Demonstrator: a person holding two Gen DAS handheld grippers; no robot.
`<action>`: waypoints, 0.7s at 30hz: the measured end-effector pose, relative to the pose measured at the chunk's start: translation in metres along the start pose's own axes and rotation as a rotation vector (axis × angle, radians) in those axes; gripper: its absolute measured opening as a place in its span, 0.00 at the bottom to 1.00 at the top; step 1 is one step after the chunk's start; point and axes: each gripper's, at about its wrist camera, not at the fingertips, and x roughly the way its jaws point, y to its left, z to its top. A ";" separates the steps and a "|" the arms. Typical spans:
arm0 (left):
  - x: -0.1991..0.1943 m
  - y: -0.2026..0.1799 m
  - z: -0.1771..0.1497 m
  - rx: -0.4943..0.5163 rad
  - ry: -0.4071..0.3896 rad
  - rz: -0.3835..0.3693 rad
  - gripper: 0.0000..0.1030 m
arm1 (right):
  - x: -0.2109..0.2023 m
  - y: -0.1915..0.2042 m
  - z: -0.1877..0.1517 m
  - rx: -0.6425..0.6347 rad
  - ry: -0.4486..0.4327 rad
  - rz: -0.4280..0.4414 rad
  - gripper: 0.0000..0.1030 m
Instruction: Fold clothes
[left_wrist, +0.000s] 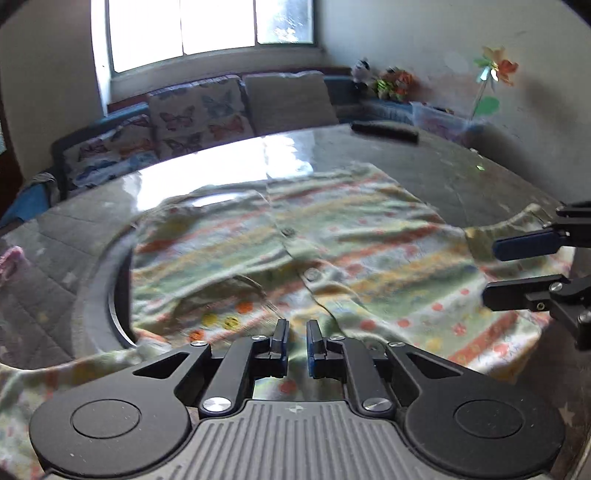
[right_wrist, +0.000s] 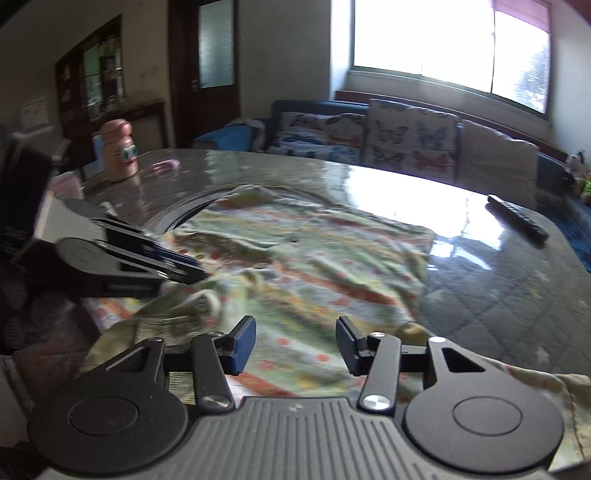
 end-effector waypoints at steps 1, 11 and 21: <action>0.001 -0.001 -0.002 0.001 0.003 -0.013 0.09 | 0.001 0.006 0.000 -0.015 0.002 0.017 0.42; -0.016 0.016 -0.004 -0.082 -0.012 -0.160 0.09 | 0.012 0.052 -0.006 -0.122 0.055 0.167 0.36; -0.039 0.037 -0.005 -0.160 -0.063 -0.121 0.10 | 0.024 0.079 -0.013 -0.179 0.088 0.216 0.22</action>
